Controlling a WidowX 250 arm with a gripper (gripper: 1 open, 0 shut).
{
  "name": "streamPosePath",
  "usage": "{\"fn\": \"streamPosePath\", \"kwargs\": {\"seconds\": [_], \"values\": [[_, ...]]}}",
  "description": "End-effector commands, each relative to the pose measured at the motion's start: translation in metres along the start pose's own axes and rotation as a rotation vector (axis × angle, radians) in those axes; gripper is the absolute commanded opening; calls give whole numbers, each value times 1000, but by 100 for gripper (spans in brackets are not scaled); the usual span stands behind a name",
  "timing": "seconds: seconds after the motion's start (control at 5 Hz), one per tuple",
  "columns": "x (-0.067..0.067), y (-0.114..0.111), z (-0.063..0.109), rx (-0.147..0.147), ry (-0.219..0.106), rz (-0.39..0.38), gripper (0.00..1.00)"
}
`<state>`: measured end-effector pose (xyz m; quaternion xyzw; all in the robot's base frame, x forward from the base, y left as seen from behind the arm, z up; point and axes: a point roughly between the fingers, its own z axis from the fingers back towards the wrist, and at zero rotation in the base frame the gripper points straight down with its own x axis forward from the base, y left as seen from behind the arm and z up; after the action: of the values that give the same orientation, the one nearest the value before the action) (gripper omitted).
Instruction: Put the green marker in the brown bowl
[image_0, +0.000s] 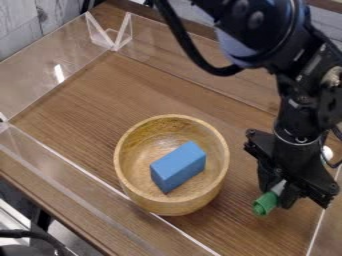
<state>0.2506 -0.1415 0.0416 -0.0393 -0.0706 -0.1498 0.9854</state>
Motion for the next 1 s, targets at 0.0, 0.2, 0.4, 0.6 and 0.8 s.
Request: {"fn": "streamPosePath", "kwargs": {"seconds": [0.0,0.2,0.4,0.6,0.8], "values": [[6,1,25,-5,-40,-3,0],[6,9,52,12,-44,16,0],[6,24,85,41,-54,64,0],[4,46,115,73,-55,113,0],[-10,75,129,92,-51,185,0]]}}
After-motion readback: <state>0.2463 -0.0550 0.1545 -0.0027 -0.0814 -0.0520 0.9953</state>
